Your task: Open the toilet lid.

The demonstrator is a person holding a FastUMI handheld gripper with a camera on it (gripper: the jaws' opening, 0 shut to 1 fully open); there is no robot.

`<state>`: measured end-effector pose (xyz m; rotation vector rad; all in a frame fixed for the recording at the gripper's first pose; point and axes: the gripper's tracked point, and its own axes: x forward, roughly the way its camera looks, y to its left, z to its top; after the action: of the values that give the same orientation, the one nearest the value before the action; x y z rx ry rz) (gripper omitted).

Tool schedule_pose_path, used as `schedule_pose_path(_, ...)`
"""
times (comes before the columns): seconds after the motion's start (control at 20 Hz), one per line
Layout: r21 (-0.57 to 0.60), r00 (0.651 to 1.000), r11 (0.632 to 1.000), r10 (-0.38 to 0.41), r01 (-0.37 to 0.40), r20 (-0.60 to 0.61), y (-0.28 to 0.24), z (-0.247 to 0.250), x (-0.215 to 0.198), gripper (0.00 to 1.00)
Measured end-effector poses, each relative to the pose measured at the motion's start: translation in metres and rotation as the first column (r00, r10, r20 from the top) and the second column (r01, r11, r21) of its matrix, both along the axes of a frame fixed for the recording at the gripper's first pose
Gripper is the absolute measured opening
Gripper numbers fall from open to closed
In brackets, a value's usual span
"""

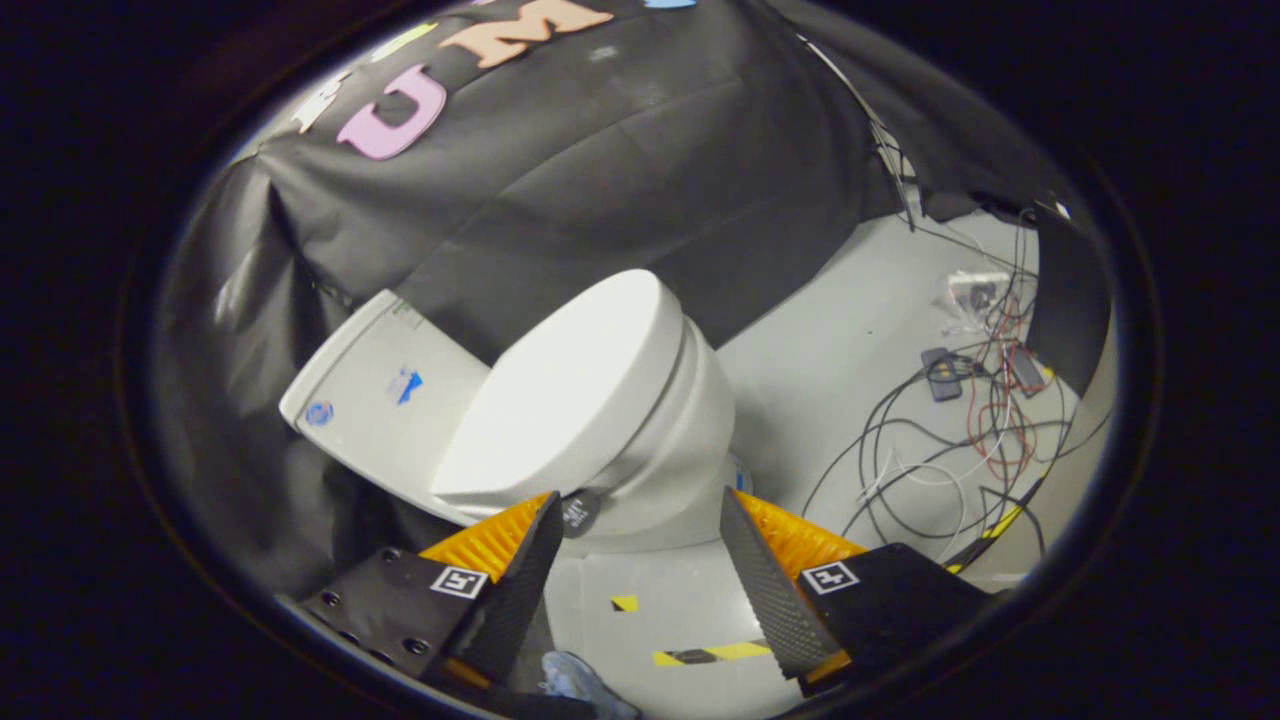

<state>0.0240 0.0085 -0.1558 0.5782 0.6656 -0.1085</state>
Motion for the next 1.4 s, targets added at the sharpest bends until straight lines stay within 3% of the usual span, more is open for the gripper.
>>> schedule_pose_path(0.25,0.135,0.998,0.99,-0.026,0.034,-0.062,0.016,-0.018,0.005,0.99)
schedule_pose_path(0.5,0.249,0.998,0.967,-0.04,0.049,-0.043,0.045,-0.021,0.031,0.97)
schedule_pose_path(0.65,0.352,0.998,0.934,-0.053,0.059,-0.028,0.067,-0.02,0.048,0.94)
schedule_pose_path(0.8,0.432,0.994,0.895,-0.098,0.108,-0.047,0.077,-0.027,0.052,0.52)
schedule_pose_path(0.95,0.44,0.987,0.884,-0.133,0.159,-0.088,0.074,-0.041,0.054,0.1)
schedule_pose_path(1.1,0.421,0.991,0.897,-0.121,0.137,-0.065,0.07,-0.028,0.05,0.09)
schedule_pose_path(1.2,0.434,0.988,0.888,-0.133,0.152,-0.075,0.072,-0.029,0.051,0.01)
schedule_pose_path(1.4,0.462,0.985,0.87,-0.147,0.174,-0.093,0.072,-0.025,0.052,0.01)
